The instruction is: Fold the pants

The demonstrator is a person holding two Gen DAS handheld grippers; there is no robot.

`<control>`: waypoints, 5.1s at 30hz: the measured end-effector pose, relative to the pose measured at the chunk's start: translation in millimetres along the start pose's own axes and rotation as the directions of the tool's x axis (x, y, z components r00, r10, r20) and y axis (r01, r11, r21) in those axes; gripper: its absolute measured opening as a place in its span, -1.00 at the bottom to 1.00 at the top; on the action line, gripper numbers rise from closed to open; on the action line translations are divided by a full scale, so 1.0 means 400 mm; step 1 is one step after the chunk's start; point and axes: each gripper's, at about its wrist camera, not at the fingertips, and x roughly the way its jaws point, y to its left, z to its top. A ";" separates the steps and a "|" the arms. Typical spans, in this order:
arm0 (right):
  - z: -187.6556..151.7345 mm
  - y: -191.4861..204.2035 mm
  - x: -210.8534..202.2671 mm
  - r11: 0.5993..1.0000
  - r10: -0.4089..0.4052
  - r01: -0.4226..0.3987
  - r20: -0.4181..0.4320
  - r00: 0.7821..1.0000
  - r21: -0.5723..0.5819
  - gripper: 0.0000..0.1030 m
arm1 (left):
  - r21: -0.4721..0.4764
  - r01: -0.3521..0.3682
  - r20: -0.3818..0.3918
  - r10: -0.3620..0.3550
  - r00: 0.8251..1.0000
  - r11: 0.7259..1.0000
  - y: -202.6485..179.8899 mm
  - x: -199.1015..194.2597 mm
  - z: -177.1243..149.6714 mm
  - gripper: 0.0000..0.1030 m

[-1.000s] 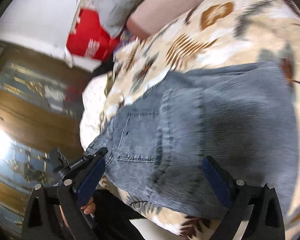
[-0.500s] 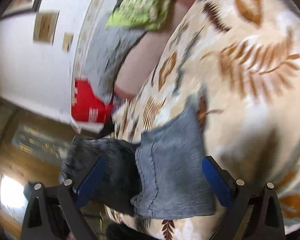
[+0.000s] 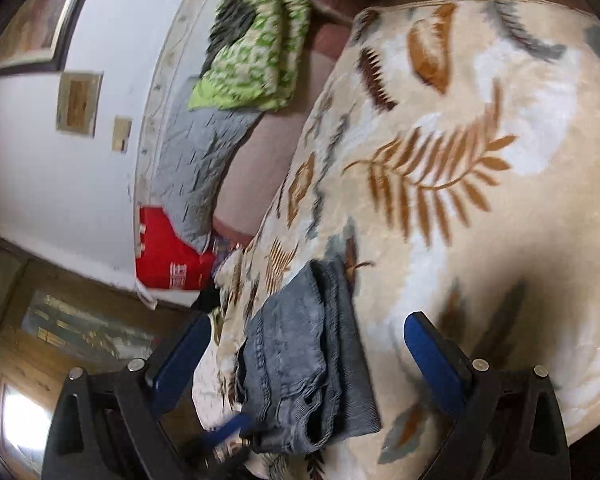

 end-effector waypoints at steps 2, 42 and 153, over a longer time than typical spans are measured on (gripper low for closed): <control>-0.023 0.029 0.014 0.999 0.023 -0.025 -0.057 0.998 -0.033 0.93 | -0.063 -0.125 0.074 0.129 0.989 0.990 0.088 -0.058 -0.007 0.47; -0.174 0.034 0.224 0.964 -0.246 0.263 -0.267 0.932 0.029 -0.84 | -0.274 -0.212 -0.118 0.186 0.975 0.938 0.327 0.088 -0.125 0.47; -0.066 0.413 0.935 0.508 -0.835 0.355 -0.349 0.425 -0.784 -0.46 | -0.336 -0.158 -0.125 0.122 0.985 0.929 0.437 0.083 -0.209 0.57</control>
